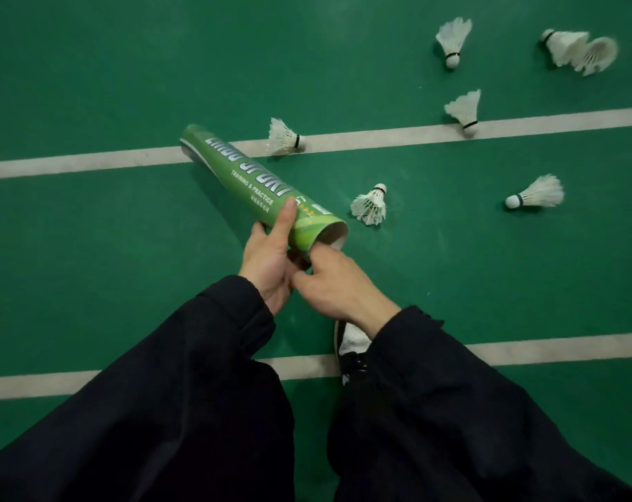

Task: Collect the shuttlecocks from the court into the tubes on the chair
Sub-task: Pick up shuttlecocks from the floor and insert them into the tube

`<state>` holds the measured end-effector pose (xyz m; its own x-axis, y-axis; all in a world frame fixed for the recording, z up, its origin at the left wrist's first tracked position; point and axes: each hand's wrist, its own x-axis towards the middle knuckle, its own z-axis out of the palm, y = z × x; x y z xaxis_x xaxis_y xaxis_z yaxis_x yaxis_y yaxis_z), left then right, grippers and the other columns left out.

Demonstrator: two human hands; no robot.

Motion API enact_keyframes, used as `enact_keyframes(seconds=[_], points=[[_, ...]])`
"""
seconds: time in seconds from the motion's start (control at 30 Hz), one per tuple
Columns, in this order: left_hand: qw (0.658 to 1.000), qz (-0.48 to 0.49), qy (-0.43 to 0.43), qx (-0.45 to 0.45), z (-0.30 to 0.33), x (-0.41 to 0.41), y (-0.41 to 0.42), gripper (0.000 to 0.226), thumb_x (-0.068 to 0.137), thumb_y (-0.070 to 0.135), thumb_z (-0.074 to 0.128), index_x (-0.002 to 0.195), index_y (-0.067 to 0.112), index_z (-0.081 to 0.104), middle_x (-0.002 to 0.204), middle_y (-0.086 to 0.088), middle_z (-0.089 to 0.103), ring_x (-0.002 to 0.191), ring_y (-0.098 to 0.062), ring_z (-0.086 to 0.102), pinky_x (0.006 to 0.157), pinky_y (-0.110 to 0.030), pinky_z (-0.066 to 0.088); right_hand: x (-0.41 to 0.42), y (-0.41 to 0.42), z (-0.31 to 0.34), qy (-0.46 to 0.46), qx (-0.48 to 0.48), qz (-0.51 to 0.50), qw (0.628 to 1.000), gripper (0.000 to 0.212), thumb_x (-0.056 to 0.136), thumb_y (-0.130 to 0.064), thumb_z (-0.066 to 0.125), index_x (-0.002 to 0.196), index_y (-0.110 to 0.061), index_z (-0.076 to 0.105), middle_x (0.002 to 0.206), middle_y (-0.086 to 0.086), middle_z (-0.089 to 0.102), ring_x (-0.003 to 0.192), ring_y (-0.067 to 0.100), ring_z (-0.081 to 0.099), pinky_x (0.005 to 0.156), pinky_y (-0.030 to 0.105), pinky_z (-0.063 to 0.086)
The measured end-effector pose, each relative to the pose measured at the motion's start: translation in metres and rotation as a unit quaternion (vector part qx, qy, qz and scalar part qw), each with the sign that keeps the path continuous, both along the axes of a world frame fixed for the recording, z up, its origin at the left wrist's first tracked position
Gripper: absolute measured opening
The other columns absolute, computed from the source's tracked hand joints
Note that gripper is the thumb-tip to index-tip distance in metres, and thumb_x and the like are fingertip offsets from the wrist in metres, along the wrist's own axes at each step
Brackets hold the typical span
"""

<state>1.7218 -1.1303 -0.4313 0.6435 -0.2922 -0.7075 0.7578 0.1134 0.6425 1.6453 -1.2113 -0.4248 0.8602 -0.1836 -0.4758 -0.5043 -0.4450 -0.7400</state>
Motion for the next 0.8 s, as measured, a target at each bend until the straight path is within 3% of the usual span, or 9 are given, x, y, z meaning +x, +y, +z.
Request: enact_keyframes(seconds=[0.07, 0.17, 0.23, 0.3, 0.37, 0.47, 0.57, 0.67, 0.8], points=[[1.000, -0.002, -0.009, 0.005, 0.000, 0.002, -0.001, 0.059, 0.097, 0.037, 0.069, 0.142, 0.004, 0.049, 0.132, -0.020, 0.069, 0.105, -0.026, 0.075, 0.084, -0.038, 0.064, 0.003, 0.003, -0.002, -0.038, 0.045, -0.051, 0.997, 0.040, 0.087, -0.039, 0.056, 0.121, -0.018, 0.059, 0.111, 0.007, 0.072, 0.094, 0.026, 0.068, 0.083, 0.042, 0.056], [0.999, 0.047, -0.004, -0.027, -0.002, 0.011, 0.000, 0.071, 0.094, 0.038, 0.071, 0.147, 0.000, 0.045, 0.137, -0.026, 0.065, 0.104, -0.030, 0.074, 0.079, -0.043, 0.064, -0.013, 0.006, -0.005, -0.192, 0.055, -0.180, 0.963, 0.022, 0.088, -0.025, 0.065, 0.111, -0.024, 0.068, 0.096, -0.003, 0.073, 0.057, 0.007, 0.053, 0.056, 0.030, 0.048], [0.997, 0.077, 0.000, -0.026, -0.006, 0.016, 0.003, 0.078, 0.091, 0.040, 0.073, 0.150, 0.000, 0.041, 0.137, -0.025, 0.065, 0.096, -0.027, 0.075, 0.074, -0.041, 0.063, -0.022, -0.007, -0.014, -0.231, -0.003, -0.245, 0.941, 0.016, 0.091, -0.020, 0.064, 0.107, -0.025, 0.067, 0.103, -0.009, 0.070, 0.053, 0.006, 0.048, 0.054, 0.022, 0.039], [0.995, 0.094, 0.003, -0.013, -0.010, 0.019, 0.005, 0.086, 0.084, 0.041, 0.075, 0.152, 0.003, 0.039, 0.135, -0.021, 0.068, 0.096, -0.024, 0.076, 0.073, -0.040, 0.063, -0.015, -0.033, -0.041, -0.167, -0.111, -0.239, 0.950, 0.019, 0.094, -0.022, 0.061, 0.112, -0.027, 0.066, 0.130, -0.007, 0.059, 0.064, 0.003, 0.055, 0.062, 0.025, 0.045], [0.996, 0.085, 0.007, -0.014, -0.015, 0.022, 0.008, 0.082, 0.086, 0.040, 0.075, 0.152, 0.006, 0.039, 0.133, -0.018, 0.069, 0.102, -0.024, 0.076, 0.076, -0.042, 0.064, -0.002, -0.061, -0.072, -0.029, -0.233, -0.145, 0.961, 0.035, 0.094, -0.024, 0.058, 0.128, -0.030, 0.061, 0.163, 0.000, 0.028, 0.092, 0.011, 0.062, 0.073, 0.032, 0.053], [0.998, 0.063, 0.011, -0.015, -0.017, 0.023, 0.010, 0.084, 0.081, 0.040, 0.077, 0.150, 0.008, 0.041, 0.131, -0.015, 0.071, 0.108, -0.026, 0.075, 0.084, -0.046, 0.063, 0.010, -0.088, -0.111, 0.055, -0.309, -0.085, 0.946, 0.041, 0.095, -0.023, 0.056, 0.136, -0.024, 0.056, 0.171, 0.005, 0.010, 0.108, 0.027, 0.058, 0.081, 0.042, 0.056], [0.998, 0.057, 0.004, -0.008, -0.016, 0.025, 0.009, 0.090, 0.075, 0.041, 0.077, 0.149, 0.009, 0.040, 0.132, -0.014, 0.070, 0.109, -0.026, 0.075, 0.085, -0.047, 0.064, 0.006, -0.095, -0.111, -0.007, -0.282, -0.185, 0.941, 0.030, 0.100, -0.024, 0.051, 0.126, -0.014, 0.063, 0.151, 0.007, 0.051, 0.109, 0.027, 0.065, 0.092, 0.045, 0.056], [0.997, 0.072, 0.010, -0.006, -0.015, 0.024, 0.006, 0.085, 0.081, 0.040, 0.077, 0.151, 0.009, 0.039, 0.132, -0.014, 0.070, 0.106, -0.025, 0.076, 0.085, -0.046, 0.064, -0.011, -0.079, -0.064, -0.143, -0.050, -0.416, 0.897, 0.025, 0.097, -0.019, 0.063, 0.121, -0.023, 0.069, 0.117, -0.001, 0.074, 0.097, 0.009, 0.069, 0.090, 0.035, 0.059], [0.997, 0.076, 0.025, -0.009, -0.007, 0.014, -0.012, 0.066, 0.096, 0.036, 0.070, 0.148, 0.008, 0.041, 0.129, -0.017, 0.071, 0.096, -0.025, 0.076, 0.085, -0.048, 0.064, -0.050, -0.037, 0.008, -0.258, -0.032, -0.352, 0.899, 0.022, 0.094, -0.002, 0.067, 0.110, -0.017, 0.071, 0.096, -0.008, 0.071, 0.075, -0.005, 0.062, 0.067, 0.013, 0.053]])
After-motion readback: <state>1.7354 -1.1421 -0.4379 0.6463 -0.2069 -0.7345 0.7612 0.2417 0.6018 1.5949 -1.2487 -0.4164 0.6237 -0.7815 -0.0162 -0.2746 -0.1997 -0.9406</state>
